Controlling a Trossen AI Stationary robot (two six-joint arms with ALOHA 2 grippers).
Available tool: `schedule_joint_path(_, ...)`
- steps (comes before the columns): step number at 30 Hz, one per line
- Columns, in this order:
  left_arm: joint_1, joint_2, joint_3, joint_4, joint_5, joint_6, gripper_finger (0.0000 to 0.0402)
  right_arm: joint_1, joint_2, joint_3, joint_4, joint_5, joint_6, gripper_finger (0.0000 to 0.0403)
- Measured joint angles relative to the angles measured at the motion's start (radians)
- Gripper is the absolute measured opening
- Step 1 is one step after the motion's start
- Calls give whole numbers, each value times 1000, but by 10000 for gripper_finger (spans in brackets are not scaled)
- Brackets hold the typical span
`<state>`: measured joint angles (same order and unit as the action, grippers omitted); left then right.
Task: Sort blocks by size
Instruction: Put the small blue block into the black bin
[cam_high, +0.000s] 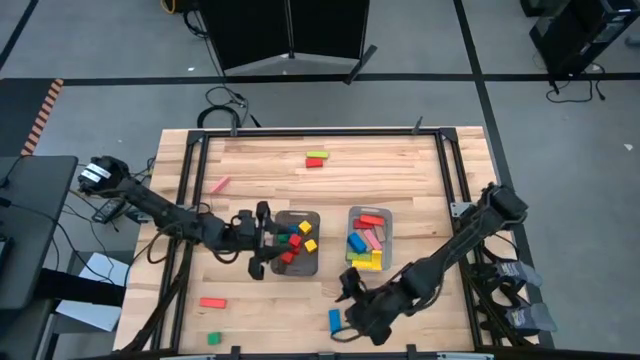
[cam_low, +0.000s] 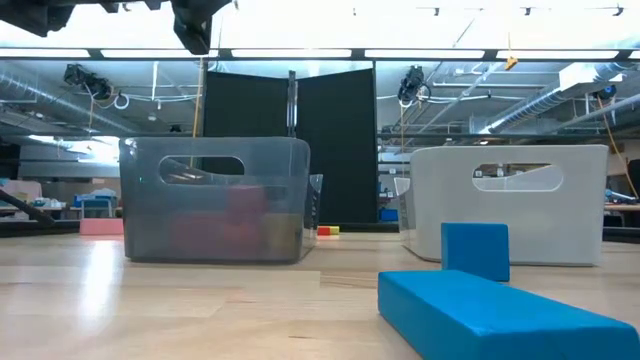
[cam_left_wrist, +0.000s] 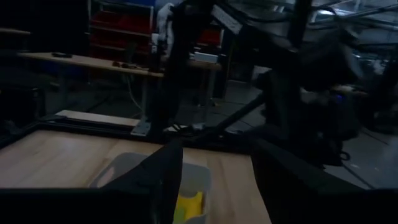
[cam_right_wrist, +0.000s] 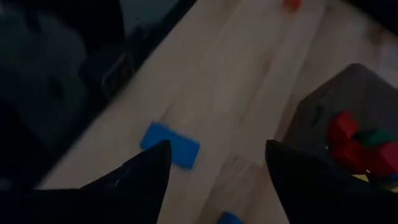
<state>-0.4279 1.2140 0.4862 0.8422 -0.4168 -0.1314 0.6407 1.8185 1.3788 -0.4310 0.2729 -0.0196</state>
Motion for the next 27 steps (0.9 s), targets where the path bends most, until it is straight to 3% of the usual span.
schedule_joint_path(12,-20,2,0,-3,-5,-6,198,-63,232,272,-438,-113,-226,275)
schedule_joint_path(27,-38,2,1,-11,-3,-1,198,-112,342,302,-570,-81,-383,274)
